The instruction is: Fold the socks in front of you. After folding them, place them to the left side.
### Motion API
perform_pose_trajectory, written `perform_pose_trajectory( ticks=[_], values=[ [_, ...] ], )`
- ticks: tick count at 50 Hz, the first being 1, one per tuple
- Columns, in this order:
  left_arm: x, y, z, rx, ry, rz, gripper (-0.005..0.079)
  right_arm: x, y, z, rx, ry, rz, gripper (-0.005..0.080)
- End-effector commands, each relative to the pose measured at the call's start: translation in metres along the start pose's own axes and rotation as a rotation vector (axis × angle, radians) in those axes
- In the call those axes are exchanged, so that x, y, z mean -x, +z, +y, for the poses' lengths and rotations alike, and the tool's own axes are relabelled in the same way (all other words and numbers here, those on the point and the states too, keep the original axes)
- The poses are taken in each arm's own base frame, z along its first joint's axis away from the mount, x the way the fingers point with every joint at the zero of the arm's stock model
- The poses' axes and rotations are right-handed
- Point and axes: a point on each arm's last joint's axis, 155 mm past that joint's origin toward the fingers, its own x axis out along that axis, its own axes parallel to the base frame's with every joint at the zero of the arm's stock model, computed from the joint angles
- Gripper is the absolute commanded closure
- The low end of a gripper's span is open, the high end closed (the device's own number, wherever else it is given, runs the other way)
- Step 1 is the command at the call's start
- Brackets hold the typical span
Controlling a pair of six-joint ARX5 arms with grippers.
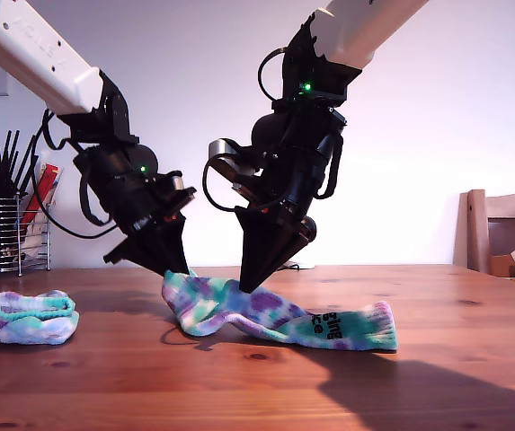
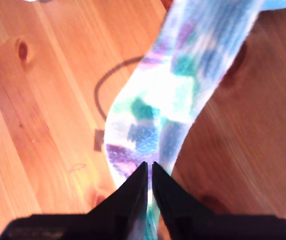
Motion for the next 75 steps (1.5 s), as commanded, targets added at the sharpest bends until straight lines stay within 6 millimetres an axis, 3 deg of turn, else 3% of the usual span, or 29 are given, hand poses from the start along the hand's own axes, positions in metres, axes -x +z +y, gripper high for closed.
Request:
perform_pose_trajectory(
  ticks=[1, 18, 31, 56, 66, 75],
  values=[
    [0.02, 0.01, -0.01, -0.04, 0.008, -0.036, 0.0762, 0.0, -0.001, 0.005, 0.012, 0.006, -0.004, 0.0765],
    [0.037, 0.005, -0.017, -0.039, 0.02, -0.007, 0.0762, -0.011, -0.009, 0.004, 0.032, 0.014, 0.007, 0.0765],
    [0.037, -0.002, -0.016, -0.029, 0.029, 0.023, 0.0762, -0.014, -0.004, 0.006, 0.072, 0.017, -0.009, 0.0765],
    [0.039, -0.002, -0.016, -0.024, 0.029, 0.022, 0.0762, -0.033, -0.022, -0.006, 0.117, -0.018, 0.027, 0.0765],
    [0.058, 0.003, -0.022, -0.04, 0.04, -0.018, 0.0762, -0.047, -0.034, 0.0, 0.116, 0.004, 0.05, 0.0765],
    [0.081, 0.01, -0.036, -0.065, 0.052, -0.064, 0.0762, -0.057, -0.029, 0.017, 0.153, 0.019, 0.063, 0.0765]
  ],
)
